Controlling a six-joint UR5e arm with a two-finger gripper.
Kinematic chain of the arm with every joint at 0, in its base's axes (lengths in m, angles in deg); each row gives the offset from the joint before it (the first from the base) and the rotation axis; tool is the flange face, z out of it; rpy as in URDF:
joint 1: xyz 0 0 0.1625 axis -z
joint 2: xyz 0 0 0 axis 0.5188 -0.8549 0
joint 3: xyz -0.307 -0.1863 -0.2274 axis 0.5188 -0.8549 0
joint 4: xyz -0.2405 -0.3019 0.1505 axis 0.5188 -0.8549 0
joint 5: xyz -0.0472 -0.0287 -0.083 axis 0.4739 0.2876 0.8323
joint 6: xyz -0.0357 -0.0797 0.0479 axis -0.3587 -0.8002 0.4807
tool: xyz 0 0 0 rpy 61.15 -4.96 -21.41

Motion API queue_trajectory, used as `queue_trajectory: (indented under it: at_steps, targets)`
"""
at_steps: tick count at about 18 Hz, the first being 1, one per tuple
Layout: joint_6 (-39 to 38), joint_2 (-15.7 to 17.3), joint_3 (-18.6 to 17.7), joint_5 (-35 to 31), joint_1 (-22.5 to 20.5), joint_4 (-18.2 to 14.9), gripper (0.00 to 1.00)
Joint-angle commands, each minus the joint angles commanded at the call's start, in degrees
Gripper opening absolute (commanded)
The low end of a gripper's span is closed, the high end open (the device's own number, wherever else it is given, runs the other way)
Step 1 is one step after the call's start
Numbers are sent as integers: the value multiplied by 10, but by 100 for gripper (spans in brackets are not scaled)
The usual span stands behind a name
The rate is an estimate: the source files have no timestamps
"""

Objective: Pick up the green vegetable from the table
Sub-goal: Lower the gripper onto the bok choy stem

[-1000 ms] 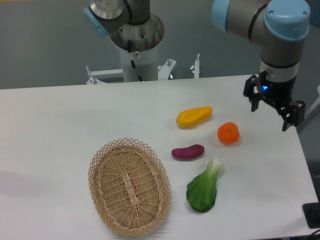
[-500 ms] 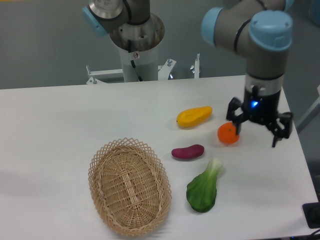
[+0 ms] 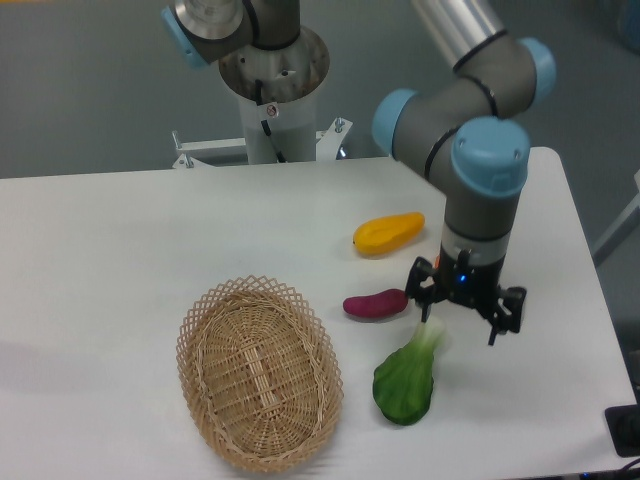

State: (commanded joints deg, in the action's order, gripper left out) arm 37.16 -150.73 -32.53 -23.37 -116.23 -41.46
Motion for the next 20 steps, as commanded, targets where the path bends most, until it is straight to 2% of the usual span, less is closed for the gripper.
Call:
queue_trajectory:
  at_steps: [5,8,13,20]
  targets:
    - [82,-4,-40,-16,-1,4,100]
    - [84,-12,-51,-22,0,6,100]
    - [77,-25,-61,-33,5,46,100]
    - [78,-36,-78,-35,6,72,100]
